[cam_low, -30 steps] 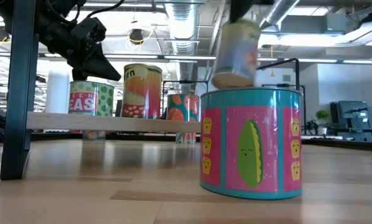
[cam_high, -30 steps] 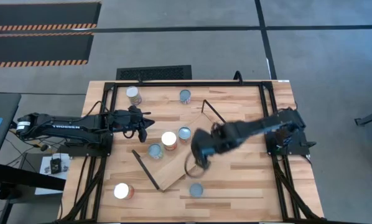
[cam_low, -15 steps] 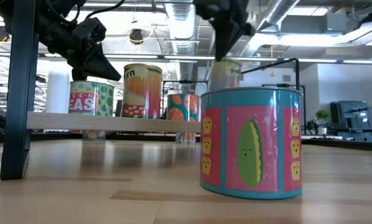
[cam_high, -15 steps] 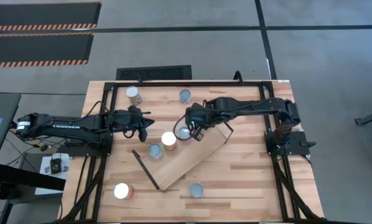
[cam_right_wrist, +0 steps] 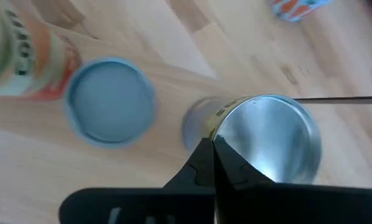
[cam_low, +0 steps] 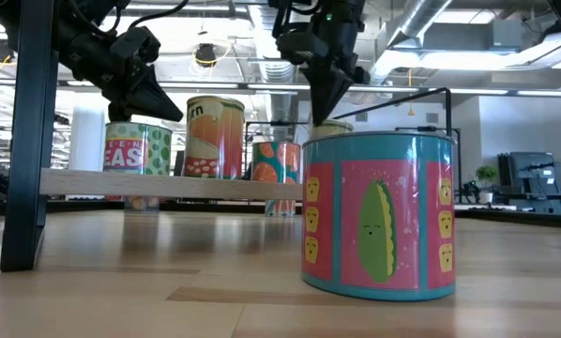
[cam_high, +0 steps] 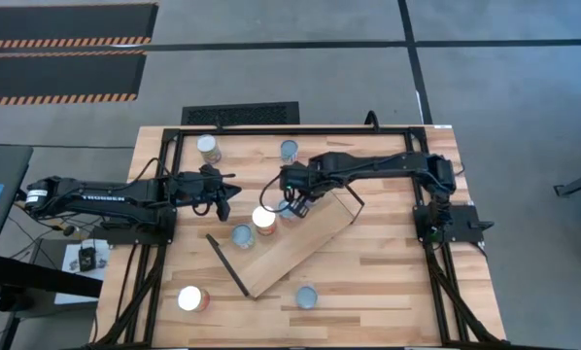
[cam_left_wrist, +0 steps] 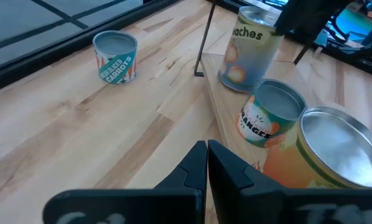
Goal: Pick and place cans onto a shelf
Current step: Put the bottom canned peaches on the shelf, then put the canned carrots on the shelf
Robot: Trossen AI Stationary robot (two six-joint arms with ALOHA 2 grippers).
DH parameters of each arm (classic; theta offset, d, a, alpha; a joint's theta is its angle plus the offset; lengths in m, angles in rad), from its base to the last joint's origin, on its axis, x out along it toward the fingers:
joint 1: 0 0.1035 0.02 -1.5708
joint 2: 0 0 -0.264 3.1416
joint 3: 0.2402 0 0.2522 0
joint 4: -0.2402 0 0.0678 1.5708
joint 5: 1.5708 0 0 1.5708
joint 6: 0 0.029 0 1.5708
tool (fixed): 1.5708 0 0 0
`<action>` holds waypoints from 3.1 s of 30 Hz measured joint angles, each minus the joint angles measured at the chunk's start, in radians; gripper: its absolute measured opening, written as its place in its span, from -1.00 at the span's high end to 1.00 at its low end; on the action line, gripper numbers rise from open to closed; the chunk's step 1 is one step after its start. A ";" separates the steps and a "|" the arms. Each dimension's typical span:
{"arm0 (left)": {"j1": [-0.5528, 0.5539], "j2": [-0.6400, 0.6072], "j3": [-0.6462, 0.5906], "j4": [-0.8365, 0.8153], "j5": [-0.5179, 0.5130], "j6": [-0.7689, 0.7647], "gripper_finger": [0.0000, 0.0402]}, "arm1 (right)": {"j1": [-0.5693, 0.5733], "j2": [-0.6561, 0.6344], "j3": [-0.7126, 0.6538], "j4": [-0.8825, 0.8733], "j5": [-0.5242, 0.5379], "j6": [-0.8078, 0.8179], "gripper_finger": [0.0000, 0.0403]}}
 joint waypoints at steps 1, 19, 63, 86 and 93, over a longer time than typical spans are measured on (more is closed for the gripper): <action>0.000 0.000 0.000 -0.001 0.000 0.000 1.00 | 0.002 0.000 0.000 0.004 -0.002 0.001 0.99; 0.000 0.000 0.000 -0.005 0.000 0.002 1.00 | -0.006 0.001 0.000 0.071 0.000 0.039 0.53; 0.148 0.248 0.398 -0.241 -0.040 -0.046 1.00 | -0.457 -0.804 -0.696 0.625 -0.494 -0.604 0.98; 0.333 1.008 1.032 -0.340 0.247 0.182 1.00 | -0.687 -0.867 -0.794 0.625 -0.761 -0.740 0.96; 0.338 1.130 1.083 -0.423 0.247 0.298 0.80 | -0.708 -0.867 -0.794 0.626 -0.795 -0.747 0.97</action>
